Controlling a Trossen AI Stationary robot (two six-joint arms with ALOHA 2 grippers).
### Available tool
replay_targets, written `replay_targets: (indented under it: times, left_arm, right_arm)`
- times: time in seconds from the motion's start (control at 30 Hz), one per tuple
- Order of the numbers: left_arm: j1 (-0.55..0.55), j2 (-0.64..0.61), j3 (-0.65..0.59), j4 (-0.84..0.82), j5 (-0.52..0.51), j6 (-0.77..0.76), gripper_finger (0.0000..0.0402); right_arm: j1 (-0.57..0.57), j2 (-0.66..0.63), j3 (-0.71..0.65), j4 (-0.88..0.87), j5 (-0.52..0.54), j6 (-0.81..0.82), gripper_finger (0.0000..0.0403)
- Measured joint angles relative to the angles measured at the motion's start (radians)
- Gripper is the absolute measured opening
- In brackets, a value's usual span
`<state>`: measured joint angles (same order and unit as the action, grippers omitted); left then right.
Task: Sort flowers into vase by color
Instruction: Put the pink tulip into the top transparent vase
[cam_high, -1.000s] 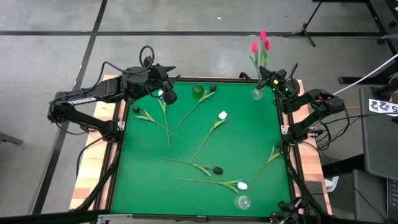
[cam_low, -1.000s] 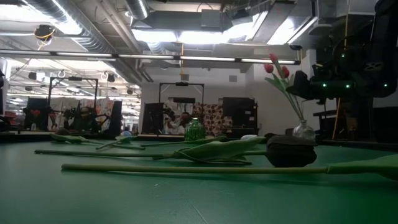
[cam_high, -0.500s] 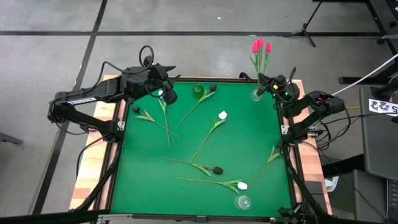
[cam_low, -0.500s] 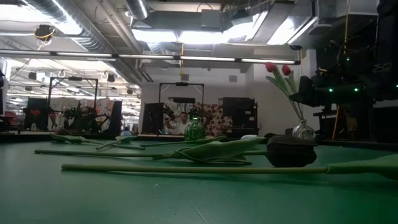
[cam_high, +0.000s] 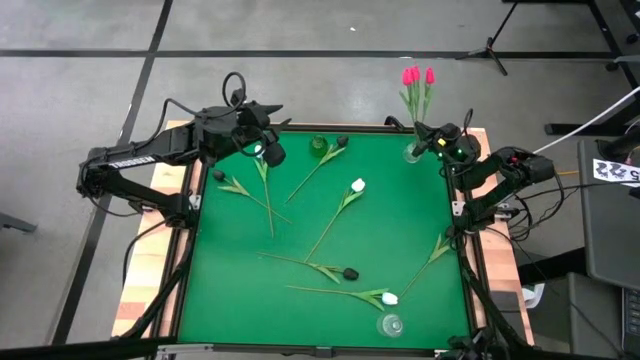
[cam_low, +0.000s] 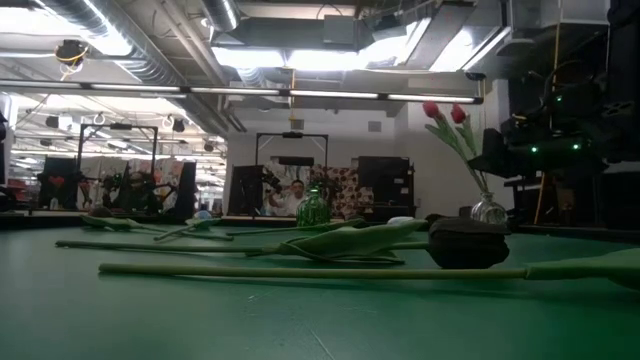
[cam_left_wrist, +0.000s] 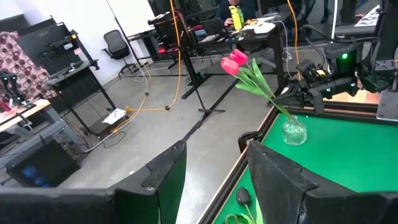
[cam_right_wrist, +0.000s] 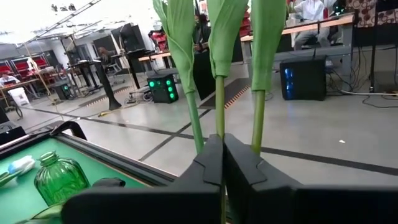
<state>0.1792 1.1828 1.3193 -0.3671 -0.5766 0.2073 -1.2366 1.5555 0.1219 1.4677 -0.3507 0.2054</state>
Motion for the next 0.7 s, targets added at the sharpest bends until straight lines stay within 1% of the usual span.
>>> replay_targets:
  times: [0.1,0.47,0.57,0.7]
  left_arm:
    - [0.0,0.0,0.0,0.006,0.0,0.0,0.0168]
    - [0.0,0.0,0.0,0.006,0.0,-0.003,0.0168]
    - [0.0,0.0,0.0,0.006,0.0,-0.003,0.0168]
    - [0.0,0.0,0.0,0.006,0.0,-0.003,0.0168]
  right_arm:
    - [0.0,0.0,0.0,-0.002,0.017,0.0,0.0022]
    - [0.0,0.0,0.0,0.023,0.02,-0.001,0.0133]
    - [0.0,-0.001,0.0,0.065,0.02,-0.001,0.0151]
    - [0.0,-0.013,0.0,0.099,0.027,0.023,0.0163]
